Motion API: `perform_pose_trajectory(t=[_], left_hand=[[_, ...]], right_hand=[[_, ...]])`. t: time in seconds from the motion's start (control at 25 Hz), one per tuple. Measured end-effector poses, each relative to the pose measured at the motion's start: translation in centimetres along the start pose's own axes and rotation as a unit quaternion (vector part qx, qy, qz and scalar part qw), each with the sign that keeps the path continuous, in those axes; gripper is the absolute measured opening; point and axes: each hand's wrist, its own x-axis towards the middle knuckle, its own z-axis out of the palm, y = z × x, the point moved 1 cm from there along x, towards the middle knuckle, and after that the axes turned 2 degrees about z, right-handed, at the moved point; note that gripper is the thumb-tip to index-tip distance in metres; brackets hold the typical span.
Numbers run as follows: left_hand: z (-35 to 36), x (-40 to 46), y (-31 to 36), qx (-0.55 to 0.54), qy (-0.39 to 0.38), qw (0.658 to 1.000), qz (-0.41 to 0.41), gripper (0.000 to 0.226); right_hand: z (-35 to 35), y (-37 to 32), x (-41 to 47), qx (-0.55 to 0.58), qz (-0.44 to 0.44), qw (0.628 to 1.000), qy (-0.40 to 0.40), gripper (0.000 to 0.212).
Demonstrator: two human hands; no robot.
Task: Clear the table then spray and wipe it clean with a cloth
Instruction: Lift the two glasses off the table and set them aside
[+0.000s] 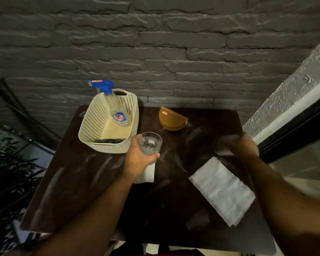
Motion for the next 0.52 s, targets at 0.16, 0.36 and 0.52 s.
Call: perform_pose_trajectory(t=[0.16,0.36,0.52], left_hand=[[-0.5,0.0,0.4,-0.047,0.028,0.998,-0.011,0.088],[-3.8,-0.8,-0.3,-0.081,0.08,0.993,-0.014,0.091],[-9.5,-2.4,-2.2,-0.106,0.122,0.987,-0.024,0.091]], right_hand=[[0.1,-5.8,-4.2,0.448,-0.062,0.867,-0.209,0.045],[5.1,-9.8,-9.8,0.596,-0.064,0.689,-0.408,0.075],[9.0,-12.9,-13.9,0.542,-0.107,0.714,-0.431,0.059]])
